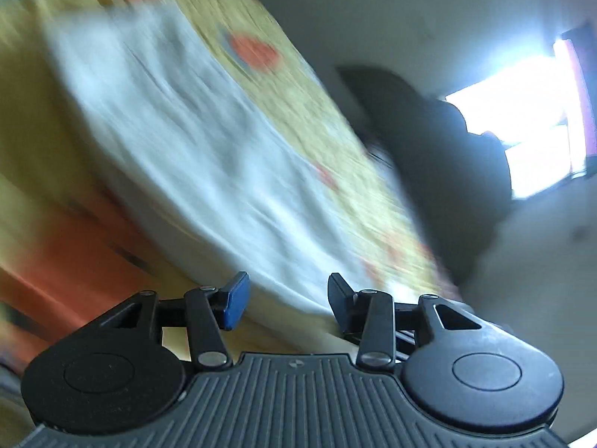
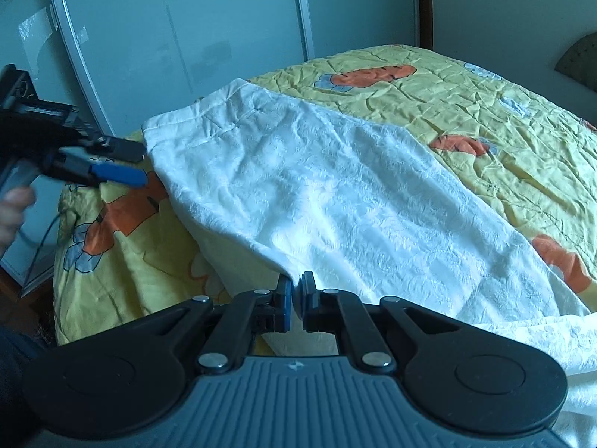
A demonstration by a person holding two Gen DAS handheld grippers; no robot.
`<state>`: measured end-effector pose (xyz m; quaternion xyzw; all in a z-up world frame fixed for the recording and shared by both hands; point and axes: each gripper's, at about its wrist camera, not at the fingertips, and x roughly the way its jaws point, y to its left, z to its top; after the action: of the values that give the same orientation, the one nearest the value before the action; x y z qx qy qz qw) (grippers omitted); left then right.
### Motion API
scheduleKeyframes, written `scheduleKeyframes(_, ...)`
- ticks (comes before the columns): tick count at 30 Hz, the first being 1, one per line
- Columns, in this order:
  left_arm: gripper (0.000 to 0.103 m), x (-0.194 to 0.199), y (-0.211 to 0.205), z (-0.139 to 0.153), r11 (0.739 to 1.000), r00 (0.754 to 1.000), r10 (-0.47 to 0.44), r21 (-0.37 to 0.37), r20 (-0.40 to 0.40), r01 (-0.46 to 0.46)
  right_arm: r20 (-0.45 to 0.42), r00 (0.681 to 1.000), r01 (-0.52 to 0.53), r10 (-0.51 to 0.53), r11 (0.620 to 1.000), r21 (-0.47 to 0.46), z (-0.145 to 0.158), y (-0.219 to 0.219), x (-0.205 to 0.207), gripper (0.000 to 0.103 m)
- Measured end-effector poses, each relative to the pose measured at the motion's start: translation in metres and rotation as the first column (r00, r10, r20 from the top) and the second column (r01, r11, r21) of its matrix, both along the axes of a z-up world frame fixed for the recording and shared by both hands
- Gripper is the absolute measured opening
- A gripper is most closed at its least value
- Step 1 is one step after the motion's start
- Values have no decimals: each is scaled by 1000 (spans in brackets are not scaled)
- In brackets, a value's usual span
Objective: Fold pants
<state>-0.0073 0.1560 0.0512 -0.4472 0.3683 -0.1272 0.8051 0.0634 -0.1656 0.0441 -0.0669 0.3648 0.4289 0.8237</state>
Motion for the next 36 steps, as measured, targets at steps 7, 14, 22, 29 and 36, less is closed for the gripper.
scheduleKeyframes(7,52,40,-54,-29,966,989,-31,-257,-147,-8,17,1000,15,-15,1000,6,4,-2,-4,5)
scheduleKeyframes(14,53,63,-66,-53,983,960,-49,-183,-274,-2,4,999,33,-33,999,19,3,-2,-3,5)
scheduleKeyframes(22,17,67,-78,-63,1000,952,-18,-19,-305,13,-60,996,67,-66,998,17,-8,-5,-3,10)
scheduleKeyframes(29,15,57,-72,-77,1000,957,-17,-30,-290,8,-34,936,352,-351,926,132,16,-79,27,20)
scheduleKeyframes(36,14,56,-74,-80,998,962,-27,-57,-270,12,100,570,821,-815,564,-83,2,-161,134,82)
